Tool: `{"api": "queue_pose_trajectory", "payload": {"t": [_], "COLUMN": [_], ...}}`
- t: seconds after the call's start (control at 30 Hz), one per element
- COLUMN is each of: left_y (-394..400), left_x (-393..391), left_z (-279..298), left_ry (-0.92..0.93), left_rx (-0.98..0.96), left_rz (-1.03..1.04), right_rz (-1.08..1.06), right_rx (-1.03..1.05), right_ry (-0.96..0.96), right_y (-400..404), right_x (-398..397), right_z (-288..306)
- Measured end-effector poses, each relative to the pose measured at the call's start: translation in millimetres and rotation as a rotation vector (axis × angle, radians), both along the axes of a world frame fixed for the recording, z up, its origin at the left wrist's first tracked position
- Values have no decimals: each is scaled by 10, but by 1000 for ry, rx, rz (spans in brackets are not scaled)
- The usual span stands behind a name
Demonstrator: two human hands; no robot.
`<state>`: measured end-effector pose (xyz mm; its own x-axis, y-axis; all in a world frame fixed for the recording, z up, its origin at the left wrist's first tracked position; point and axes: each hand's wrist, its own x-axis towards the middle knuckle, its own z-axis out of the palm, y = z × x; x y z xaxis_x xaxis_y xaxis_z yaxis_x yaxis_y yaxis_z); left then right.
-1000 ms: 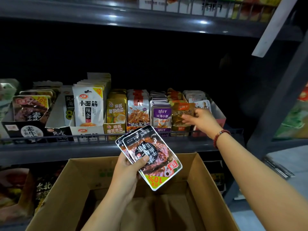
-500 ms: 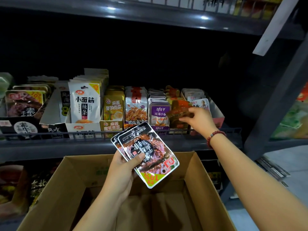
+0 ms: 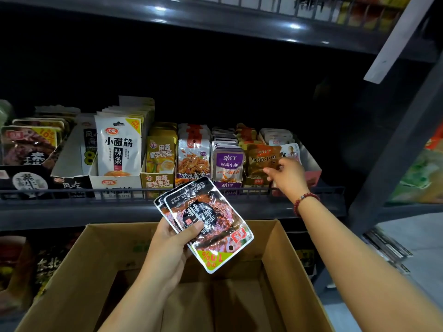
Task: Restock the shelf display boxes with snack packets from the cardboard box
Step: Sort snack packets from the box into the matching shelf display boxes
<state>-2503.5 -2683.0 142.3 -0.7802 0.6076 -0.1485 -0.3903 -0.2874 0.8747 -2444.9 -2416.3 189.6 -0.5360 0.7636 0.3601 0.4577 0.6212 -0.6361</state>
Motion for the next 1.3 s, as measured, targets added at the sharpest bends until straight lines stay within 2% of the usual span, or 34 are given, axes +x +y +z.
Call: {"api": "queue_pose_trajectory", "payload": {"t": [0.13,0.33,0.47,0.57,0.7,0.8,0.97,1.1,1.2,1.3], "left_y": [21,26,28,26,27,25,14,20,16,5], "left_x": [-14,-22,-23,-25,-18,-12,-23,-31,-28,-37], "left_z": [-13,-27,-31,-46,-48,-43,-24,-28,-33,-38], "left_ry": [-4,-15,-22,-25,-28,-31,-37,-36,-39,-34], "left_rx": [3,21,20,16,14,19,29,30,27,27], "left_rz": [-4,-5,-4,-6,-14,-13,-10,-14,-14,-15], "right_rz": [-89,-101,-91,-39,-78,-101,-33,-26,-105,-158], "right_rx": [169,135,68,-84,-283,-170,-108,110,269,313], "right_ry": [-180,-229,-182,-59,-131,-221,-51,-2,-180,-351], "right_y": [11,56,51,33,54,37,38,14,60,101], "right_x": [21,-44,-60,-64,-140,-168,-117,-97,-140,-185], "right_z": [74,149,72,41,12,68,73,196,233,195]}}
